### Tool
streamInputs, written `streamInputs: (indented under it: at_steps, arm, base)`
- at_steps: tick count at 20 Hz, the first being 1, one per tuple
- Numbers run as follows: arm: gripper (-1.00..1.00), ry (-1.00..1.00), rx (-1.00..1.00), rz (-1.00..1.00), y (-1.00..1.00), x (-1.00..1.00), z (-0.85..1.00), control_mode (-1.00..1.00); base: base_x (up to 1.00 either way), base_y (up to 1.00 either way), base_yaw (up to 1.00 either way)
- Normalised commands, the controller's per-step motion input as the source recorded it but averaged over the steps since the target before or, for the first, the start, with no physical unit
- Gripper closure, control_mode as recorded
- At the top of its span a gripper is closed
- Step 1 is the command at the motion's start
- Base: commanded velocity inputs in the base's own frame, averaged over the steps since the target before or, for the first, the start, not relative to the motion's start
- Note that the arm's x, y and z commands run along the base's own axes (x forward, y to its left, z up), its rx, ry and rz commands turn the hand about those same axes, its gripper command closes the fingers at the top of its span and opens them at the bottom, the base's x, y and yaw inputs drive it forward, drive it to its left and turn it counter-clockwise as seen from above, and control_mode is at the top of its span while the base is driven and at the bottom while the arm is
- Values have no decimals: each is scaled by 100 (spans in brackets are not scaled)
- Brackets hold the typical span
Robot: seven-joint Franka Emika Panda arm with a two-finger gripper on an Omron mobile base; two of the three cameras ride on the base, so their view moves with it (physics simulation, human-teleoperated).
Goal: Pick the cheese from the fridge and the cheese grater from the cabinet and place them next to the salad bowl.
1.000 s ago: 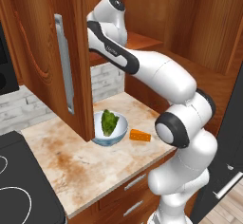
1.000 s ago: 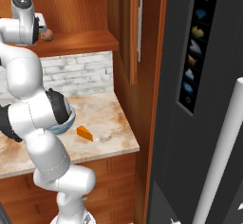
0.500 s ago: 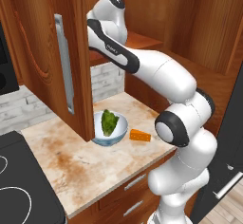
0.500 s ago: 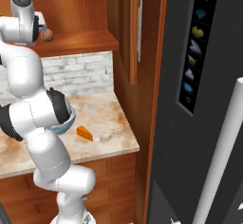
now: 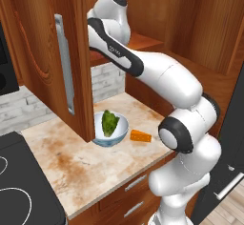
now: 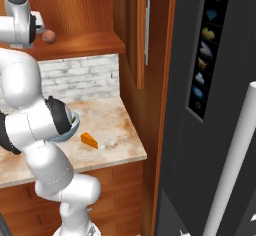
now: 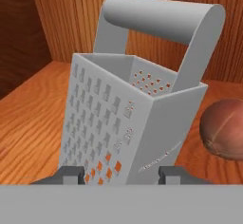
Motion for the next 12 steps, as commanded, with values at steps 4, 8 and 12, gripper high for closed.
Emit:
streamInputs:
  at_steps: [4, 8, 12]
  arm:
    - [100, 0, 0, 0, -11, -72, 0, -100]
    - [100, 0, 1, 0, -48, -64, 0, -100]
    - [100, -3, 6, 0, -59, -89, 0, -100]
  base:
    - [0, 0, 0]
    - [0, 0, 0]
    - [0, 0, 0]
